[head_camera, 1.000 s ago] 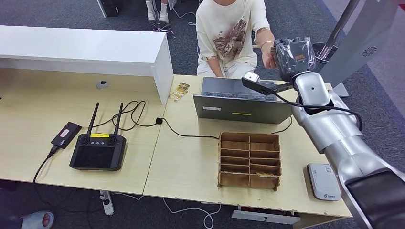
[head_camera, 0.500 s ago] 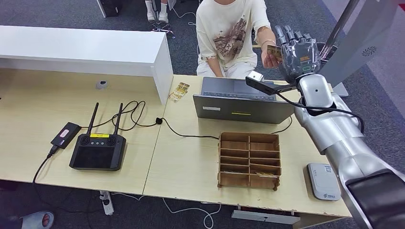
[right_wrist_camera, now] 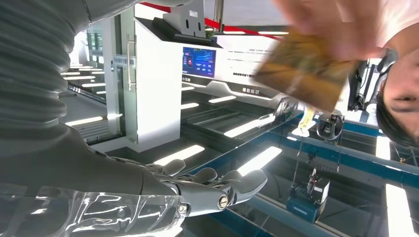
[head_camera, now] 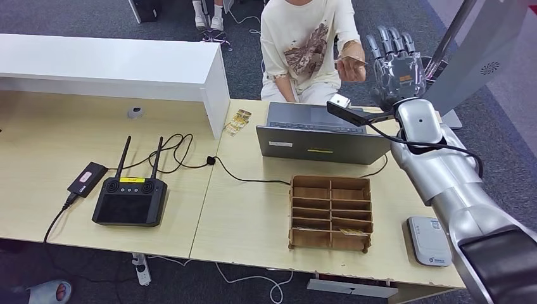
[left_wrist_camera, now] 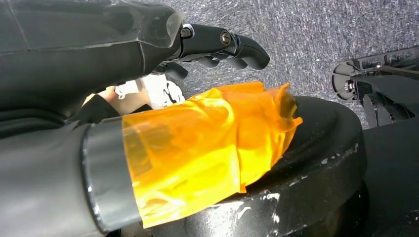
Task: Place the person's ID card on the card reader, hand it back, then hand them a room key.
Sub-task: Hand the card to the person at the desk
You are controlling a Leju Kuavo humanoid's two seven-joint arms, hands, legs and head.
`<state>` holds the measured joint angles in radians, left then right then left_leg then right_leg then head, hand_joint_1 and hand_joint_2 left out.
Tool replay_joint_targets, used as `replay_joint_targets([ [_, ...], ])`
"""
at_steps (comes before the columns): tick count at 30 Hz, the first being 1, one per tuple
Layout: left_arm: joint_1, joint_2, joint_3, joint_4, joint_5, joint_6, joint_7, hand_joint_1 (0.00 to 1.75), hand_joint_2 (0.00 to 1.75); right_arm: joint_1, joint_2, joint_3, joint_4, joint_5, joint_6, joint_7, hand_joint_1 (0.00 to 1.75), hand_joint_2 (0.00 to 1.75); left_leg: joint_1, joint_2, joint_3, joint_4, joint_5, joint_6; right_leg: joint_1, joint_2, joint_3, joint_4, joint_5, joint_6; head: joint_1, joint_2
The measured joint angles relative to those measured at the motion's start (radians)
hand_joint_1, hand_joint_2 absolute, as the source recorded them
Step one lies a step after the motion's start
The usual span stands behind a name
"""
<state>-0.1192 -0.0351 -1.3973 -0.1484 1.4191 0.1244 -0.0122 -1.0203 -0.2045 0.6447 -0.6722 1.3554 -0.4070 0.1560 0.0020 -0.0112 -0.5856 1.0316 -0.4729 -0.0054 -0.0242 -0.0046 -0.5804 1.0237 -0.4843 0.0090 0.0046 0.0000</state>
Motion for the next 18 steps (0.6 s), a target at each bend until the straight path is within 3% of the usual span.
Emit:
replay_joint_targets([
  [18,0.0,0.0,0.0,0.0,0.0,0.0,0.0,0.0,0.0,0.001,0.0,0.0,0.0,0.0,0.0,0.0,0.0,1.75,0.0,0.0,0.0,0.0,0.0,0.0,0.0,0.0,0.0,0.0,0.0,0.0,0.0,0.0],
])
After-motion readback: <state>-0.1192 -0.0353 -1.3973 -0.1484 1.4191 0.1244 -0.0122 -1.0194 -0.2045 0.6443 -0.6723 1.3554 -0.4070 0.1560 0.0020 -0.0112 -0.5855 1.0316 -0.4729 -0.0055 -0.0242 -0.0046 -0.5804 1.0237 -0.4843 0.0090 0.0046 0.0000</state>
